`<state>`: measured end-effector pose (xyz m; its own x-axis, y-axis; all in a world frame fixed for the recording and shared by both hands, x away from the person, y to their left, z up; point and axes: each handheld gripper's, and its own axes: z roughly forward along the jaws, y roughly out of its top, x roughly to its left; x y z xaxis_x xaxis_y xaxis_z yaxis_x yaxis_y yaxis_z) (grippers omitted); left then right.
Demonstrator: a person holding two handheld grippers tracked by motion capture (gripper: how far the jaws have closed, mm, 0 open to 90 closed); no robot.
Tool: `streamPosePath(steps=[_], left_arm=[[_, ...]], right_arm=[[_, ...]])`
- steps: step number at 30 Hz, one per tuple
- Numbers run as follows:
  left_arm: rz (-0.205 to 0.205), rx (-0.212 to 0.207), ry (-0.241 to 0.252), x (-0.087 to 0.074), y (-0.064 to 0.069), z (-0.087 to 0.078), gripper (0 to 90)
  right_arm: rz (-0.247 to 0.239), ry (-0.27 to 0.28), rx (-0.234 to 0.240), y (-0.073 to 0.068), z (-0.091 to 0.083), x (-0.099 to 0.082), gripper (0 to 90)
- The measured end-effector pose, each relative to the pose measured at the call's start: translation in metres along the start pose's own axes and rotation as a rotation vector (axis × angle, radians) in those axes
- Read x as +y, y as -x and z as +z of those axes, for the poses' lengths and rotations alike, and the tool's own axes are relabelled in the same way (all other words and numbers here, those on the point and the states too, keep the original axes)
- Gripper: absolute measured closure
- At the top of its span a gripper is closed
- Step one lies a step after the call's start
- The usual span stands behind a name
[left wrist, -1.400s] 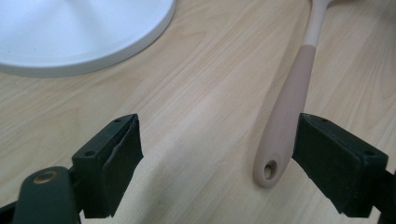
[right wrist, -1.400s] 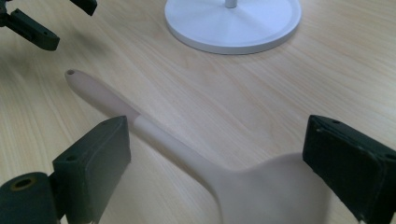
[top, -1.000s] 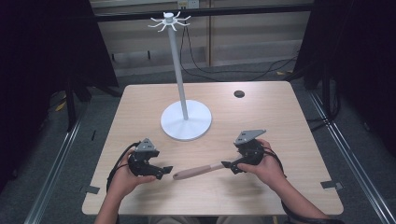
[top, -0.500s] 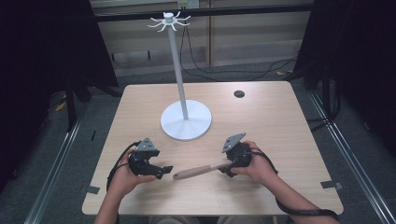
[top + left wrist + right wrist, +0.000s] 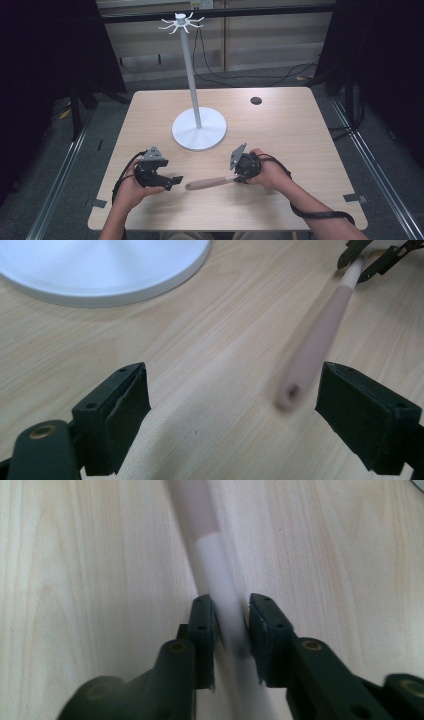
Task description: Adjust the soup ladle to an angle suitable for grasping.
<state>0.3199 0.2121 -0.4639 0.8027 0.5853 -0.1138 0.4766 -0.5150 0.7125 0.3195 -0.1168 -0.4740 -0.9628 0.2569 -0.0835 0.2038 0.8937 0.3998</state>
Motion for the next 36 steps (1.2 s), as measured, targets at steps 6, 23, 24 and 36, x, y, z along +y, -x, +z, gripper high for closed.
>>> streamPosePath(steps=[6, 23, 24, 36], left_arm=[[0.021, 0.016, 0.037, 0.003, -0.001, -0.005, 14.1], [-0.006, -0.036, 0.062, 0.016, 0.017, 0.015, 12.6], [-0.003, -0.038, 0.066, 0.018, 0.019, 0.017, 12.7], [-0.046, -0.077, 0.254, 0.050, 0.047, 0.037, 20.5]], right_arm=[[0.018, 0.062, 0.032, 0.001, -0.007, -0.014, 79.7], [0.243, 0.382, -0.093, 0.001, -0.044, -0.034, 79.7], [0.263, 0.398, -0.098, 0.001, -0.045, -0.034, 79.7], [0.320, 0.516, -0.120, -0.004, -0.045, -0.021, 79.7]])
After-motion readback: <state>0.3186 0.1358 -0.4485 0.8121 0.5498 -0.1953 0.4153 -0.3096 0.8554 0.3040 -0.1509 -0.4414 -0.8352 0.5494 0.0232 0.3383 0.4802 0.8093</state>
